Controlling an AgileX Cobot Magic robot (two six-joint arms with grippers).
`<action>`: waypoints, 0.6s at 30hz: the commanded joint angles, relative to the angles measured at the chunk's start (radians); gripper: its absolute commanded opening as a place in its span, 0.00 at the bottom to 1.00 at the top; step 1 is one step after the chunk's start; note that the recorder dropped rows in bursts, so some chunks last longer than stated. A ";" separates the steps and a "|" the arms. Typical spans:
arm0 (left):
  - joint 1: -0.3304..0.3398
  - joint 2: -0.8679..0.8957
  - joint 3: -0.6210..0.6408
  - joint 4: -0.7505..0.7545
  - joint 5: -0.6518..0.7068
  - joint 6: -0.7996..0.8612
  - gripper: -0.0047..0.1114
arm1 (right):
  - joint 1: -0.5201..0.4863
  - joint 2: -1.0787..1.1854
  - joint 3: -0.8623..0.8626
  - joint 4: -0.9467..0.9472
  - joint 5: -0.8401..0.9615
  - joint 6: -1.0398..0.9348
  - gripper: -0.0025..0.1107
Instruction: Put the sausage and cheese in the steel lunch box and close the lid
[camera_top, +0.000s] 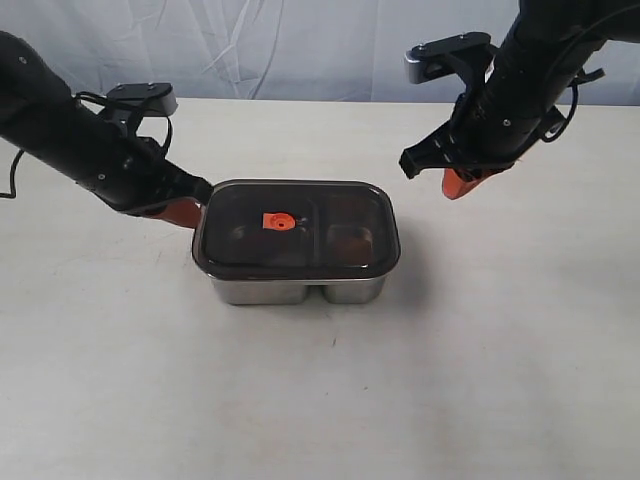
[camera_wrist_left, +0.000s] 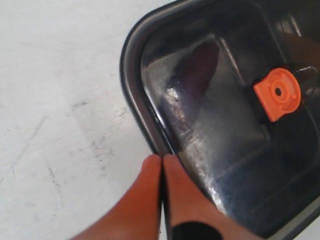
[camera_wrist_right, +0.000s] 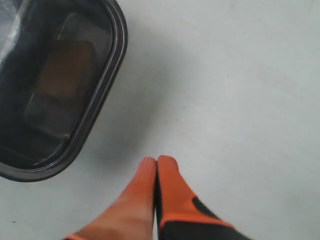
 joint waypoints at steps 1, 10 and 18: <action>0.000 0.002 -0.004 -0.015 -0.015 0.003 0.04 | -0.003 -0.004 -0.006 0.034 -0.050 0.003 0.01; -0.061 0.002 -0.039 -0.058 0.033 0.037 0.04 | -0.003 0.085 -0.006 0.225 -0.189 -0.090 0.01; -0.091 0.049 -0.041 -0.048 0.010 0.047 0.04 | -0.003 0.131 -0.006 0.316 -0.196 -0.147 0.01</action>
